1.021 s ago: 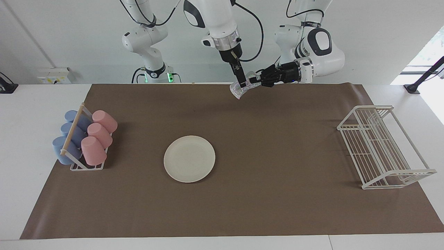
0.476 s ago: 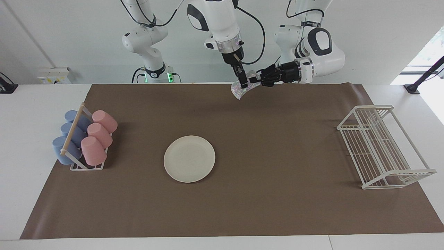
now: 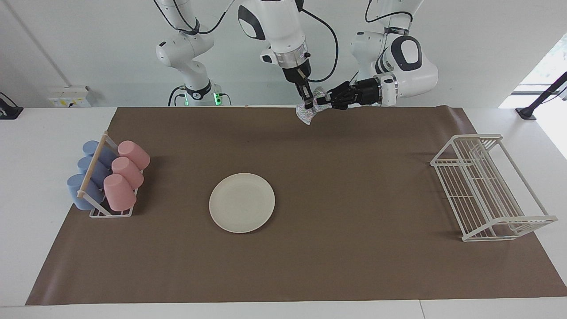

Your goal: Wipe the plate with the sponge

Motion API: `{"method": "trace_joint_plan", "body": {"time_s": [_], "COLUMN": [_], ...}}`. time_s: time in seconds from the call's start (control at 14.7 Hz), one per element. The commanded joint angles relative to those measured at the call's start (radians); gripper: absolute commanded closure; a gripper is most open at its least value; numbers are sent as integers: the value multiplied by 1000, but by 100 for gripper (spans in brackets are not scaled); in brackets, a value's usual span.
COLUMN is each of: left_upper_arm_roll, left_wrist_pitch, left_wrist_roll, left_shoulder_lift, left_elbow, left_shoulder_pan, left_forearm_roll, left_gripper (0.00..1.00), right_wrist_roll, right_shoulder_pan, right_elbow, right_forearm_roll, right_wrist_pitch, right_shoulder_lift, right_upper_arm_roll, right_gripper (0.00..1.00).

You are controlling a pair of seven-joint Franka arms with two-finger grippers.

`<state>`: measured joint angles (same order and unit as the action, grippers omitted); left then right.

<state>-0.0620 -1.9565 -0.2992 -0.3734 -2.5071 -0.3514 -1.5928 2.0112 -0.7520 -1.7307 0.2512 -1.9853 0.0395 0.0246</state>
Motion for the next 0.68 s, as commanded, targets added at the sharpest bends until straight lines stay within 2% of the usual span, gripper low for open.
{"method": "trace_joint_plan", "body": {"time_s": [0.0,0.07,0.14,0.27,0.48,0.61], "left_upper_arm_roll": [-13,-9,-4,-1,-1,-1], "left_wrist_pitch": [-18,-24,-25,-27,-29,-25], "left_wrist_roll": [-11,-3,27,83,104,161], "left_shoulder_lift": [-25,-27,-32,-45,-41,-32], "left_elbow": [-16,-15,-12,-7,16,59], "left_shoulder_pan": [-11,-11,-11,-1,28,58], "left_forearm_roll": [-12,-9,-7,61,192,287], "left_gripper": [100,69,3,0,0,0], "right_wrist_roll": [-28,-29,-32,-157,-404,-570], "right_shoulder_pan": [0,2,2,32,155,226], "right_elbow": [-30,-30,-33,-79,-124,-185], "right_forearm_roll": [17,17,17,16,3,3], "right_wrist_pitch": [3,5,0,-3,-10,-117], "right_shoulder_lift": [-21,-21,-23,-36,-17,17], "right_upper_arm_roll": [-3,-2,-2,1,2,2], "right_gripper": [100,100,100,100,100,100]}}
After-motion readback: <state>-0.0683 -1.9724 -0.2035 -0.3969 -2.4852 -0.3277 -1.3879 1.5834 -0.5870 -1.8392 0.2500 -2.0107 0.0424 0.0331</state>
